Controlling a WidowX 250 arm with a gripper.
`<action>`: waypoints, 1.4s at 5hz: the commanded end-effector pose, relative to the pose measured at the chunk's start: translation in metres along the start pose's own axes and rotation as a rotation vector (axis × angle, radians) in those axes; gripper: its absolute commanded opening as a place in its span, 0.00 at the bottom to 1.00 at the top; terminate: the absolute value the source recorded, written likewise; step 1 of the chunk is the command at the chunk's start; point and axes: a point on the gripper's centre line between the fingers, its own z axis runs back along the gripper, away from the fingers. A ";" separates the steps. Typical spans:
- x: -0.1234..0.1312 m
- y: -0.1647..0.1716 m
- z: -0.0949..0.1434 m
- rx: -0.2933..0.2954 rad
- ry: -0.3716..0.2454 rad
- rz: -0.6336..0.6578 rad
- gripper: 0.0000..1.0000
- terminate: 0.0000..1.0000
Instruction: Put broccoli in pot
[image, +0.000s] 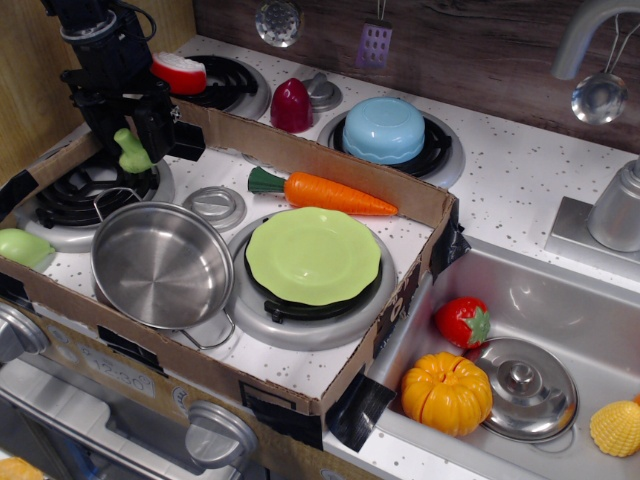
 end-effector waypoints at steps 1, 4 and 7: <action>0.002 -0.020 0.022 0.061 -0.053 0.014 0.00 0.00; 0.008 -0.071 0.113 0.171 -0.049 0.066 0.00 0.00; -0.049 -0.111 0.101 0.119 0.003 0.217 0.00 0.00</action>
